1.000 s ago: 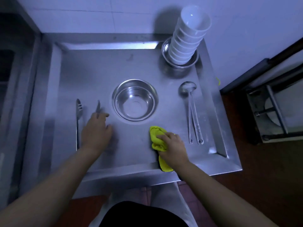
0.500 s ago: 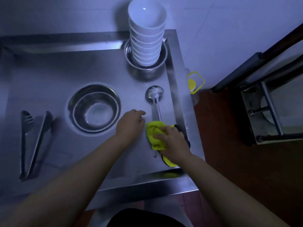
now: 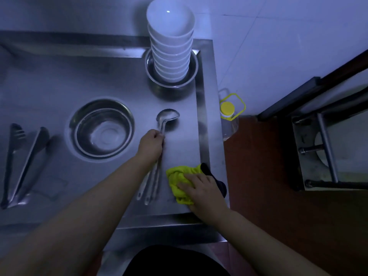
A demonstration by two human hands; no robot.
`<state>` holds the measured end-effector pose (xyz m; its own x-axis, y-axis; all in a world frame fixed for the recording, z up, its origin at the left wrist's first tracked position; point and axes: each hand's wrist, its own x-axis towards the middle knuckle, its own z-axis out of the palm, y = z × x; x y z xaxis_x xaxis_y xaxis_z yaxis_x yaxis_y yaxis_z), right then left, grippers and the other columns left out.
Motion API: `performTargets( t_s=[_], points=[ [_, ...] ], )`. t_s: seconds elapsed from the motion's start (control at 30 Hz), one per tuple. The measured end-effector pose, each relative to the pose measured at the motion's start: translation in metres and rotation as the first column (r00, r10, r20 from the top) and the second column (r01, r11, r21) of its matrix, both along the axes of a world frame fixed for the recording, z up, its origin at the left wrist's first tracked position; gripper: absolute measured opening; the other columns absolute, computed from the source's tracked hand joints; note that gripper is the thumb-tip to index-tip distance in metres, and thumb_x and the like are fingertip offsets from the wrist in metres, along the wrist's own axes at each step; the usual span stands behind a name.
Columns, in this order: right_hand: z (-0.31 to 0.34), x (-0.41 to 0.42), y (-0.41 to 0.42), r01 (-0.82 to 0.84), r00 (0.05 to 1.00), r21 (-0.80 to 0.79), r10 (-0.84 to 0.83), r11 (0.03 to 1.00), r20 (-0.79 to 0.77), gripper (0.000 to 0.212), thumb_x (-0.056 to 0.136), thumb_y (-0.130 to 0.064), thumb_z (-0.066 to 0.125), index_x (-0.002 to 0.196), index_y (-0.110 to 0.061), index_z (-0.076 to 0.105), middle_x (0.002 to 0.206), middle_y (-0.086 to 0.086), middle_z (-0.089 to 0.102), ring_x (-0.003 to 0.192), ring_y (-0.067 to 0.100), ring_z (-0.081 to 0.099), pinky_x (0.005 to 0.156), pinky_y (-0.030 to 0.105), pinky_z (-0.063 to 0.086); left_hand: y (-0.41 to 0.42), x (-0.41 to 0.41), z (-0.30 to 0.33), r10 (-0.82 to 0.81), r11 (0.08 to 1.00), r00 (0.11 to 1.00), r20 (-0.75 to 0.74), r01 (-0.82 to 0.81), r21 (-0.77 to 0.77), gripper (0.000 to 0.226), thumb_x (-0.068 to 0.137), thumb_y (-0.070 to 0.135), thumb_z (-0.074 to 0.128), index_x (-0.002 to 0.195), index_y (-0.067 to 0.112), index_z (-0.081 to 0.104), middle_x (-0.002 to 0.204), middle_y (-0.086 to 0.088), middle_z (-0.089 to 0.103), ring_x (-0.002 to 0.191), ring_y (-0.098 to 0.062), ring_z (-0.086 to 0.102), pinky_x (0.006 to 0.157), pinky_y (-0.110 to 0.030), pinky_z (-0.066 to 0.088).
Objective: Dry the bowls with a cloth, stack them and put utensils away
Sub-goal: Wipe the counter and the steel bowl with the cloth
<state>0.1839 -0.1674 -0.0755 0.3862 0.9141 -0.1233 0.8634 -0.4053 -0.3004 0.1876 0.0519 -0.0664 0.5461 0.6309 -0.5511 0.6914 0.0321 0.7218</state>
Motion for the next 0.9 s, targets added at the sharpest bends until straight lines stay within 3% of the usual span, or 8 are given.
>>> performTargets(
  t_s=[0.07,0.13,0.23,0.3,0.37,0.53,0.77,0.9],
  points=[
    [-0.009,0.0,0.012,-0.084,0.996,-0.019,0.084,0.996,-0.008,0.066,0.057,-0.042,0.082,0.119,-0.027,0.061,0.126,0.005,0.059,0.107,0.026,0.058,0.085,0.039,0.05,0.02,-0.013,0.003,-0.001,0.995,1.0,-0.01,0.002,0.104,0.017,0.094,0.018,0.047,0.081,0.01,0.055,0.077,-0.013,0.056,0.072,-0.03,0.052,0.068,-0.042,0.045],
    [-0.016,0.002,0.029,-0.146,0.989,-0.052,0.144,0.988,-0.039,0.073,0.064,-0.05,0.077,0.129,-0.028,0.052,0.137,0.006,0.052,0.12,0.028,0.054,0.097,0.048,0.045,0.039,-0.03,0.007,-0.029,0.979,0.998,-0.046,0.038,0.201,0.018,0.094,0.018,0.046,0.078,0.014,0.051,0.077,-0.013,0.058,0.075,-0.033,0.055,0.069,-0.04,0.043],
    [-0.023,0.013,0.061,-0.208,0.978,-0.134,0.201,0.969,-0.064,0.089,0.067,-0.059,0.071,0.142,-0.03,0.032,0.151,0.009,0.036,0.138,0.033,0.035,0.109,0.057,0.016,0.059,-0.058,0.014,-0.046,0.958,0.996,-0.079,0.066,0.28,0.02,0.097,0.017,0.043,0.082,0.005,0.049,0.079,-0.017,0.057,0.076,-0.03,0.053,0.068,-0.037,0.038],
    [-0.026,0.027,0.086,-0.21,0.975,-0.136,0.198,0.968,-0.098,0.092,0.074,-0.062,0.065,0.149,-0.032,0.021,0.158,0.008,0.015,0.146,0.031,0.01,0.111,0.052,-0.008,0.066,-0.077,0.019,-0.01,0.951,0.994,-0.105,0.042,0.305,0.021,0.097,0.019,0.041,0.088,0.002,0.05,0.083,-0.017,0.057,0.078,-0.029,0.052,0.07,-0.037,0.039],
    [-0.025,0.043,0.112,-0.191,0.978,-0.184,0.171,0.964,-0.12,0.091,0.079,-0.066,0.057,0.151,-0.036,0.009,0.16,0.004,-0.004,0.146,0.026,-0.011,0.11,0.048,-0.019,0.073,-0.097,0.023,0.036,0.946,0.989,-0.142,0.012,0.323,0.022,0.097,0.022,0.044,0.091,0.003,0.053,0.085,-0.013,0.057,0.081,-0.028,0.051,0.073,-0.037,0.038],
    [-0.022,0.087,0.17,-0.11,0.994,-0.267,0.1,0.957,-0.051,0.095,0.078,-0.071,0.053,0.15,-0.039,-0.001,0.16,0.0,-0.012,0.146,0.024,-0.014,0.115,0.05,-0.009,0.089,-0.152,0.019,0.067,0.947,0.967,-0.245,0.016,0.322,0.022,0.089,0.028,0.059,0.081,0.01,0.05,0.074,-0.008,0.055,0.075,-0.031,0.055,0.071,-0.04,0.044],
    [-0.021,0.114,0.229,0.088,0.989,-0.318,-0.122,0.944,-0.088,0.103,0.077,-0.067,0.058,0.15,-0.035,-0.005,0.159,0.002,-0.017,0.145,0.026,-0.015,0.114,0.053,-0.008,0.112,-0.218,0.007,0.011,0.911,0.941,-0.338,0.13,0.391,0.017,0.092,0.026,0.055,0.084,0.012,0.051,0.075,-0.005,0.056,0.074,-0.029,0.055,0.065,-0.036,0.041],
    [-0.025,0.099,0.272,0.034,0.994,-0.312,-0.064,0.949,-0.087,0.103,0.076,-0.067,0.059,0.15,-0.035,-0.005,0.158,0.003,-0.018,0.145,0.028,-0.015,0.113,0.054,-0.007,0.125,-0.245,-0.001,-0.008,0.884,0.942,-0.336,0.164,0.438,0.01,0.092,0.026,0.056,0.089,0.017,0.051,0.085,-0.003,0.058,0.082,-0.029,0.058,0.07,-0.038,0.043]
  ],
)
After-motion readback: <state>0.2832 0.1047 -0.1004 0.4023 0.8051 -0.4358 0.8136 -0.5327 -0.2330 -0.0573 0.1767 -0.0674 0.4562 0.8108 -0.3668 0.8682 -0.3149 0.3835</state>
